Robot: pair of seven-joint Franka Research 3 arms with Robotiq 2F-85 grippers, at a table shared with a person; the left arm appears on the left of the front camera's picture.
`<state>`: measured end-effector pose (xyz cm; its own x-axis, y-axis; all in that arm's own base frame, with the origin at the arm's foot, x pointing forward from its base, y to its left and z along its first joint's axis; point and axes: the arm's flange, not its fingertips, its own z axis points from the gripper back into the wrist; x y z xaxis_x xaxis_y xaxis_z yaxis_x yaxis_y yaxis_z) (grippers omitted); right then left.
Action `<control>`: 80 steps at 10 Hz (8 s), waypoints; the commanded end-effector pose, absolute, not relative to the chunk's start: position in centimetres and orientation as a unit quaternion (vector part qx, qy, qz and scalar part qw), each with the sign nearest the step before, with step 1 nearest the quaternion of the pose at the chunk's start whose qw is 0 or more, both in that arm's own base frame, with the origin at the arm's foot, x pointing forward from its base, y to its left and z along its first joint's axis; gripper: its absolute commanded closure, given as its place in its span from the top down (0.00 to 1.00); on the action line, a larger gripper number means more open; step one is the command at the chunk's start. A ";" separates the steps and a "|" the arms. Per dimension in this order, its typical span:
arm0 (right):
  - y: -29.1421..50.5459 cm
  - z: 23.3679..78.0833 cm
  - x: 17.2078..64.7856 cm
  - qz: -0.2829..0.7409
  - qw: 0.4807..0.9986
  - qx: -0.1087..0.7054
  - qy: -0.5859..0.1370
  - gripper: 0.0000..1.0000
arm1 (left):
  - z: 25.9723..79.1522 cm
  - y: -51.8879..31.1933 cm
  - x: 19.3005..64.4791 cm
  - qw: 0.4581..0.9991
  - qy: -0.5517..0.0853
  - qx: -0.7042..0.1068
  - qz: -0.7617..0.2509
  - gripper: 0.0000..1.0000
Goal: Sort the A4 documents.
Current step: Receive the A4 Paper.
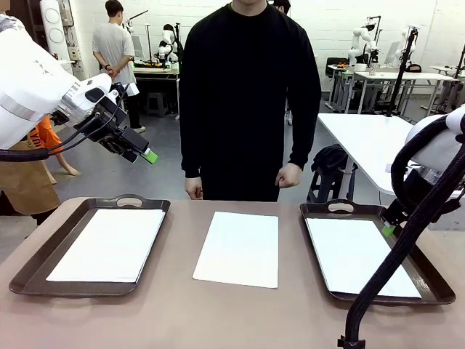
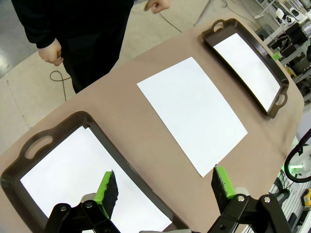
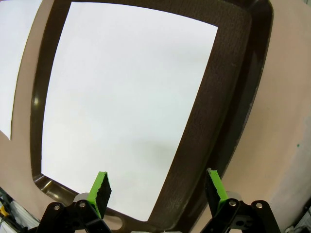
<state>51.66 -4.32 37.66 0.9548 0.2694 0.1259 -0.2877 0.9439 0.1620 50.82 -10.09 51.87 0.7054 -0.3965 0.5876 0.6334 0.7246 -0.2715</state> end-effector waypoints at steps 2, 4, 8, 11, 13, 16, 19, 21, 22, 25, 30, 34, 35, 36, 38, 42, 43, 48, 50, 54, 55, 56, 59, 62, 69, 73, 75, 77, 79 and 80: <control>-6.1 40.7 50.8 0.126 0.981 0.124 -0.085 1.00 | 51.9 -10.0 50.8 0.893 -0.257 -0.232 -0.286 1.00; -6.8 45.0 49.2 0.112 0.963 0.207 -0.131 1.00 | 51.9 -10.0 50.8 0.893 -0.257 -0.232 -0.286 1.00; -5.1 51.1 49.7 0.246 0.893 0.340 -0.162 1.00 | 51.9 -10.0 50.8 0.893 -0.257 -0.232 -0.286 1.00; -2.3 54.3 49.8 0.365 0.841 0.351 -0.191 1.00 | 51.9 -10.0 50.8 0.893 -0.257 -0.232 -0.286 1.00; -0.5 56.0 49.1 0.409 0.815 0.330 -0.243 1.00 | 51.9 -10.0 50.8 0.893 -0.257 -0.232 -0.286 1.00; 0.6 55.8 48.8 0.411 0.804 0.322 -0.285 1.00 | 51.9 -10.0 50.8 0.893 -0.257 -0.232 -0.286 1.00; 0.6 55.0 48.6 0.420 0.800 0.325 -0.279 1.00 | 51.9 -10.0 50.8 0.893 -0.257 -0.232 -0.286 1.00; 0.5 54.8 48.4 0.426 0.801 0.322 -0.269 1.00 | 51.9 -10.0 50.8 0.893 -0.257 -0.232 -0.286 1.00; 0.5 54.7 48.4 0.426 0.801 0.323 -0.267 1.00 | 51.9 -10.0 50.8 0.893 -0.257 -0.232 -0.286 1.00; 0.1 54.8 48.2 0.422 0.810 0.317 -0.255 1.00 | 51.9 -10.0 50.8 0.893 -0.257 -0.232 -0.286 1.00; 0.3 55.0 49.0 0.418 0.806 0.326 -0.262 1.00 | 51.9 -10.0 50.8 0.893 -0.257 -0.232 -0.286 1.00; 0.3 55.0 49.0 0.418 0.806 0.326 -0.262 1.00 | 51.9 -10.0 50.8 0.893 -0.257 -0.232 -0.286 1.00; 0.3 55.0 49.0 0.418 0.806 0.326 -0.262 1.00 | 51.9 -10.0 50.8 0.893 -0.257 -0.232 -0.286 1.00; 0.3 55.0 49.0 0.418 0.806 0.326 -0.262 1.00 | 51.9 -10.0 50.8 0.893 -0.257 -0.232 -0.286 1.00; 0.3 55.0 49.0 0.418 0.806 0.326 -0.262 1.00 | 51.9 -10.0 50.8 0.893 -0.257 -0.232 -0.286 1.00; 0.3 55.0 49.0 0.418 0.806 0.326 -0.262 1.00 | 51.9 -10.0 50.8 0.893 -0.257 -0.232 -0.286 1.00; 0.3 55.0 49.0 0.418 0.806 0.326 -0.262 1.00 | 51.9 -10.0 50.8 0.893 -0.257 -0.232 -0.286 1.00; 0.3 55.0 49.0 0.418 0.806 0.326 -0.262 1.00 | 51.9 -10.0 50.8 0.893 -0.257 -0.232 -0.286 1.00; 0.3 55.0 49.0 0.418 0.806 0.326 -0.262 1.00 | 51.9 -10.0 50.8 0.893 -0.257 -0.232 -0.286 1.00; 0.3 55.0 49.0 0.418 0.806 0.326 -0.262 1.00 | 51.9 -10.0 50.8 0.893 -0.257 -0.232 -0.286 1.00; 0.3 55.0 49.0 0.418 0.806 0.326 -0.262 1.00 | 51.9 -10.0 50.8 0.893 -0.257 -0.232 -0.286 1.00; 0.3 55.0 49.0 0.418 0.806 0.326 -0.262 1.00 | 51.9 -10.0 50.8 0.893 -0.257 -0.232 -0.286 1.00; 0.3 55.0 49.0 0.418 0.806 0.326 -0.262 1.00 | 51.9 -10.0 50.8 0.893 -0.257 -0.232 -0.286 1.00; 0.3 55.0 49.0 0.418 0.806 0.326 -0.262 1.00 | 51.9 -10.0 50.8 0.893 -0.257 -0.232 -0.286 1.00; 0.3 55.0 49.0 0.418 0.806 0.326 -0.262 1.00 | 51.9 -10.0 50.8 0.893 -0.257 -0.232 -0.286 1.00; 0.3 55.0 49.0 0.418 0.806 0.326 -0.262 1.00 | 51.9 -10.0 50.8 0.893 -0.257 -0.232 -0.286 1.00; 0.3 55.0 49.0 0.418 0.806 0.326 -0.262 1.00 | 51.9 -10.0 50.8 0.893 -0.257 -0.232 -0.286 1.00; 0.3 55.0 49.0 0.418 0.806 0.326 -0.262 1.00 | 51.9 -10.0 50.8 0.893 -0.257 -0.232 -0.286 1.00; 0.3 55.0 49.0 0.418 0.806 0.326 -0.262 1.00 | 51.9 -10.0 50.8 0.893 -0.257 -0.232 -0.286 1.00; 0.3 55.0 49.0 0.418 0.806 0.326 -0.262 1.00 | 51.9 -10.0 50.8 0.893 -0.257 -0.232 -0.286 1.00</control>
<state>48.99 0.22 54.92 0.5139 0.5054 0.6932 -0.8447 0.4390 0.3062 50.82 -10.11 51.86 0.7053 -0.3968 0.5874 0.6336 0.7245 -0.2714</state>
